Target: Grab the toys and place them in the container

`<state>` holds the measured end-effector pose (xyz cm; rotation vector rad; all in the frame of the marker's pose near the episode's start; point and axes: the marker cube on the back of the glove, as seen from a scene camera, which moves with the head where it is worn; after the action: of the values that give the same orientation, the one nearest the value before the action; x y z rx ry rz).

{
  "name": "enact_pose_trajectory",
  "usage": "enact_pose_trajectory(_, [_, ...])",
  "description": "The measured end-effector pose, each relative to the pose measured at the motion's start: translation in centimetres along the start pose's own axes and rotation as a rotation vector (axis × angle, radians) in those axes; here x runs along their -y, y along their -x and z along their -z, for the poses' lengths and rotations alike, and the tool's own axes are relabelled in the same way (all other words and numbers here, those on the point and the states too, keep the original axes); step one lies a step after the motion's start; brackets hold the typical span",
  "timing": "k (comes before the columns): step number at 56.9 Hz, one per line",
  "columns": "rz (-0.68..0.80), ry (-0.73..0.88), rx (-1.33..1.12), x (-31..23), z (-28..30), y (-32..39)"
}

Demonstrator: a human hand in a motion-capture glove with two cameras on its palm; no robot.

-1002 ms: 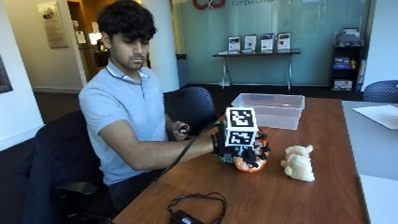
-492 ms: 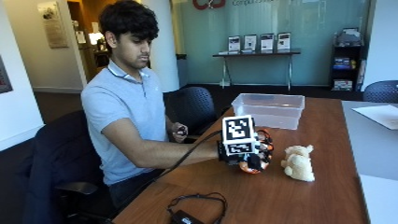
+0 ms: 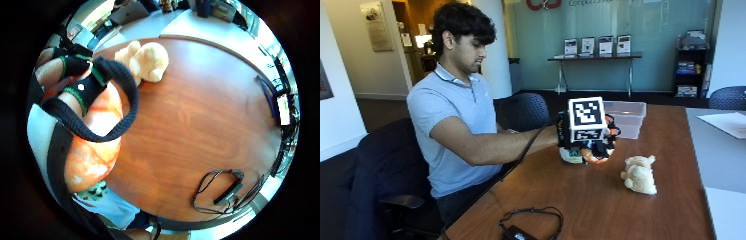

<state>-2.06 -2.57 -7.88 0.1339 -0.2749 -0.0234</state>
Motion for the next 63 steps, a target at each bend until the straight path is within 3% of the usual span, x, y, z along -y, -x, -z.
enact_pose_trajectory(23, [-0.131, 0.171, 0.257, -0.6, -3.8, -3.8])
enact_pose_trajectory(36, [-0.15, 0.397, -0.062, -2.1, -3.0, -6.2])
enact_pose_trajectory(45, [-0.185, 0.452, -0.181, -1.3, -4.9, -7.1])
enact_pose_trajectory(63, [-0.198, 0.344, -0.195, 0.3, -5.3, -10.0])
